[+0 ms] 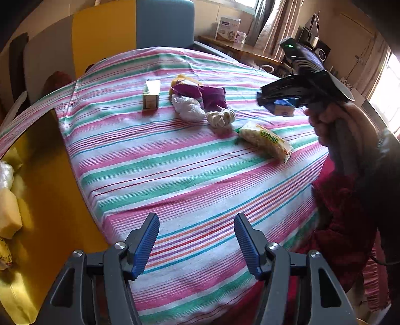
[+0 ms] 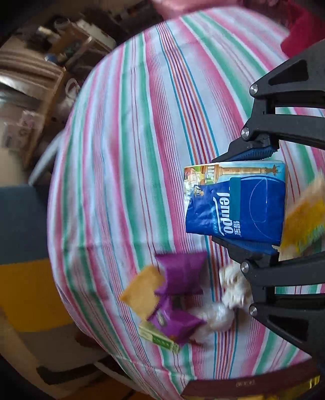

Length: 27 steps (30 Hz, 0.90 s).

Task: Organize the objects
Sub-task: 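Grasp the blue Tempo tissue pack with the right gripper, then grasp the white cord bundle with the left gripper while right gripper holds the tissue pack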

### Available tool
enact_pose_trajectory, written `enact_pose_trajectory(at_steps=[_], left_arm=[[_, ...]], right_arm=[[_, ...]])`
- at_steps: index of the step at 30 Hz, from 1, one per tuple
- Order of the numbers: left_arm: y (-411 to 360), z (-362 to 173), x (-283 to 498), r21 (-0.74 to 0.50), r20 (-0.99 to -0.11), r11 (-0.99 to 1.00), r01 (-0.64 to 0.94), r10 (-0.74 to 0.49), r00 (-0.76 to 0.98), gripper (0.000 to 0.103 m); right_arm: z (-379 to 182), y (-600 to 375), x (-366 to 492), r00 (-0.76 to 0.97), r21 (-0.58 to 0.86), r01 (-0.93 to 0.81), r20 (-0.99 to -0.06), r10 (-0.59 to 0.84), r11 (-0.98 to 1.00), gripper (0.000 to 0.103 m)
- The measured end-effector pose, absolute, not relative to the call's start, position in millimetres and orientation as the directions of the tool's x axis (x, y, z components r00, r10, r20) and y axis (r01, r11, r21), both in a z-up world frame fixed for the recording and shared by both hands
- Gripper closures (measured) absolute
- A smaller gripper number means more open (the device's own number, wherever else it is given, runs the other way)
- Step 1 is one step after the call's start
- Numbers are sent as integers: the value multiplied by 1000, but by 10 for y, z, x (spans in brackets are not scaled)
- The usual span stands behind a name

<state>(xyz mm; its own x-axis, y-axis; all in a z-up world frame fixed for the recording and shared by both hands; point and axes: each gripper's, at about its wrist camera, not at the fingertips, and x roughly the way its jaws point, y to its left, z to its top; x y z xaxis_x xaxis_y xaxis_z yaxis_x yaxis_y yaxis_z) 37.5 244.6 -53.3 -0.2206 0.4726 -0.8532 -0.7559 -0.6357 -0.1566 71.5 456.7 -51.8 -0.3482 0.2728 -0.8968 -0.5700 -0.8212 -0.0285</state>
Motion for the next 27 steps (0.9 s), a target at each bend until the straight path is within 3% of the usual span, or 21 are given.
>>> enact_pose_trajectory(at_steps=[8, 11, 19, 27], left_arm=[[2869, -545, 210, -144, -857, -632, -762, 465, -224, 42], [3110, -469, 124, -134, -840, -592, -794, 493, -226, 55], [3792, -511, -59, -26, -837, -491, -871, 487, -249, 54], [4241, -730, -254, 60, -848, -431, -900, 454, -274, 54]], right_arm=[[-440, 4974, 994, -375, 72, -695, -886, 274, -715, 51], [-415, 4883, 917, -390, 74, -669, -882, 265, -739, 51], [-384, 4960, 964, -436, 153, -666, -874, 214, -730, 50], [-515, 5015, 946, -387, 145, -673, -905, 178, -725, 50]])
